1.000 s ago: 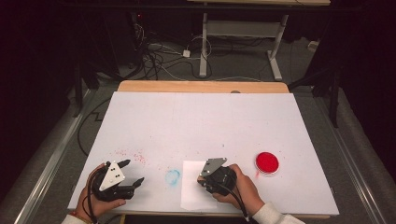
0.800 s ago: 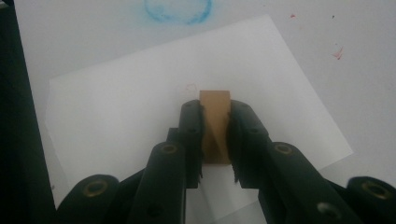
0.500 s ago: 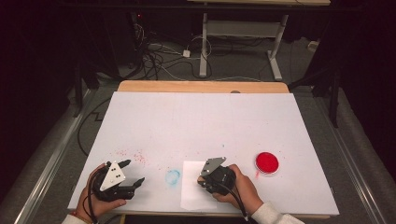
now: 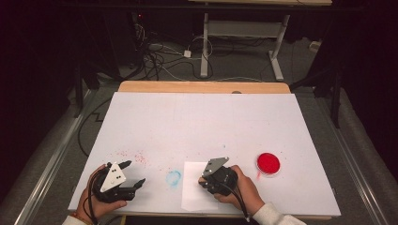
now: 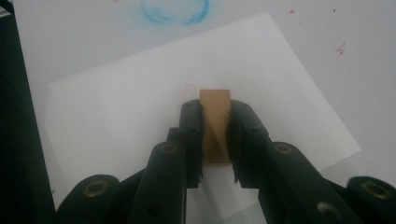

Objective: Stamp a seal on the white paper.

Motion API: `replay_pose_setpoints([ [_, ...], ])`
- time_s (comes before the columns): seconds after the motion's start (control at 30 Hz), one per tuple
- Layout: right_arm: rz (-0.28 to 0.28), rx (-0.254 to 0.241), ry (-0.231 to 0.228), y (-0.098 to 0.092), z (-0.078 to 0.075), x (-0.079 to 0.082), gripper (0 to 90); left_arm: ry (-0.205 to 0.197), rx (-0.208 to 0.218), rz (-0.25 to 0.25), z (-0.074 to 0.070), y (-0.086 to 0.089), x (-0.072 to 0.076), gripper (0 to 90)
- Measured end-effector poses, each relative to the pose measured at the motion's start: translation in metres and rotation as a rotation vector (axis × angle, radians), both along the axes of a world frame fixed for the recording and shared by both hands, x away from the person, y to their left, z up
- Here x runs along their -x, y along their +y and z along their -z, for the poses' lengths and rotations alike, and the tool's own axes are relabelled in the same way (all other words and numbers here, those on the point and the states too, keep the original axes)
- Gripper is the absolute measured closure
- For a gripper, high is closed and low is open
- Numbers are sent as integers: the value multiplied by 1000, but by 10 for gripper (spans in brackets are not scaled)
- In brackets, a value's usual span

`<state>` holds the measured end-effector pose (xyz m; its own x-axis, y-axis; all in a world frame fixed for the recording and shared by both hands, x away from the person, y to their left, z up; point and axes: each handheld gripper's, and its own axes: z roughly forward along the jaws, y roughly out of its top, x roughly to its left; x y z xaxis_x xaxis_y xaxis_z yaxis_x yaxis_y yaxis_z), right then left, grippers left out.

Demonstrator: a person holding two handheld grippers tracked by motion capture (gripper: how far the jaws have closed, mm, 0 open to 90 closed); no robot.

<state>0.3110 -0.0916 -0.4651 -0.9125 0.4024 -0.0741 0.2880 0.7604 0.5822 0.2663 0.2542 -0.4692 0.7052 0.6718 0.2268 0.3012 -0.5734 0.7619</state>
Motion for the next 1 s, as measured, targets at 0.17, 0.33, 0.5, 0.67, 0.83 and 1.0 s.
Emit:
replay_pose_setpoints([
  [0.17, 1, 3, -6, 0, 0, 1, 764, 2, -2, 4, 0, -2, 0, 228],
  [0.33, 1, 3, -5, 0, 1, 1, 764, 14, 3, 0, 0, -2, 0, 228],
  [0.5, 5, -4, 5, 0, 1, 0, 763, 15, 2, 0, 1, -2, 0, 228],
  [0.67, 2, -2, 5, -1, -1, 0, 762, 11, 6, -2, 0, 0, 0, 228],
  [0.83, -2, -38, -45, -5, -14, 4, 761, 17, 1, -2, 1, -1, 0, 231],
  [1.0, 21, -66, -68, -14, -26, 5, 761, 18, 1, 1, 1, -1, -1, 231],
])
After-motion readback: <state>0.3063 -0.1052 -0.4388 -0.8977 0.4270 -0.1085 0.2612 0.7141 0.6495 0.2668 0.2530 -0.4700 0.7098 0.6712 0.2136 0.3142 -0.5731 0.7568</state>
